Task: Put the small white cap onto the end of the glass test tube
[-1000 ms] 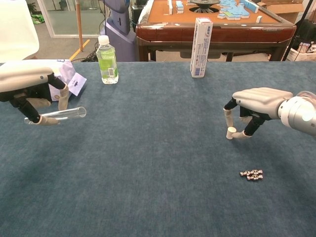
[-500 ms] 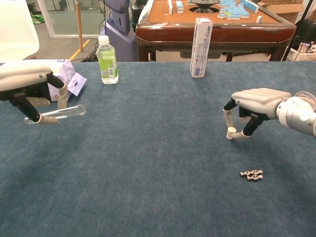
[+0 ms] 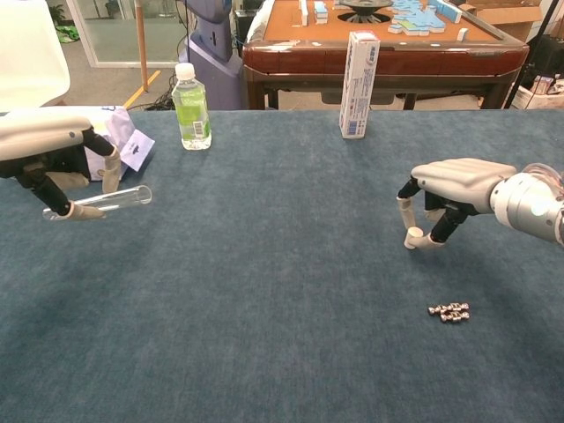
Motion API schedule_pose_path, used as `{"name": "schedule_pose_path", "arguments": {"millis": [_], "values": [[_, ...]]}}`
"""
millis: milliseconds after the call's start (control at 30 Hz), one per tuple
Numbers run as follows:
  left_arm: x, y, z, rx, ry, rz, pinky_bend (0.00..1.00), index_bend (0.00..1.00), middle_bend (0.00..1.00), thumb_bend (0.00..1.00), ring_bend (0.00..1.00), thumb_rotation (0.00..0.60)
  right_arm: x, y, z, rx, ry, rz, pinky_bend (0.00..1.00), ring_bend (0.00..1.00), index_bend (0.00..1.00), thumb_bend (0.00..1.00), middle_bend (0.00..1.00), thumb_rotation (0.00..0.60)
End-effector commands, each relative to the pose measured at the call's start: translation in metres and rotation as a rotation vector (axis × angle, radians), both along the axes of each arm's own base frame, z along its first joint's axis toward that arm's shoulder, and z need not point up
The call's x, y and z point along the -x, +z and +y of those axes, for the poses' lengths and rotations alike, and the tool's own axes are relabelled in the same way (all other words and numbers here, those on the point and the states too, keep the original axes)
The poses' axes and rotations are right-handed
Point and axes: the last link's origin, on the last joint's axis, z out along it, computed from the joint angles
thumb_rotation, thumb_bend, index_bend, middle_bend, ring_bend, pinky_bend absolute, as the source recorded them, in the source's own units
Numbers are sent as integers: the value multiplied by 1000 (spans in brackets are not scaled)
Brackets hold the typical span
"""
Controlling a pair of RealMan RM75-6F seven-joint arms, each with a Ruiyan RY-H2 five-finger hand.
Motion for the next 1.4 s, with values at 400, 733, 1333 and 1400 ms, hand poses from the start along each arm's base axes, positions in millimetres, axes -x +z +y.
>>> {"name": "schedule_pose_path", "arguments": {"millis": [400,733,1333,1400], "values": [[-2,0,3,-2,7,-6,1000,654,1000,270,943,600,0,4,0,-5,-14,-15,1000,1000,573,344,981,600],[-16,19,13,13,46,-104,1000,655,1000,270,943,600,-47,49,9,10,72,-220,1000,1000,621,405,989,600],[-67,36,21,182,126,-333,1000,661,1000,270,943,600,-153,101,44,37,361,-578,1000,1000,634,408,1000,600],[-70,36,22,202,138,-351,1000,661,1000,270,942,600,-157,96,47,32,370,-585,1000,1000,634,408,1000,600]]}}
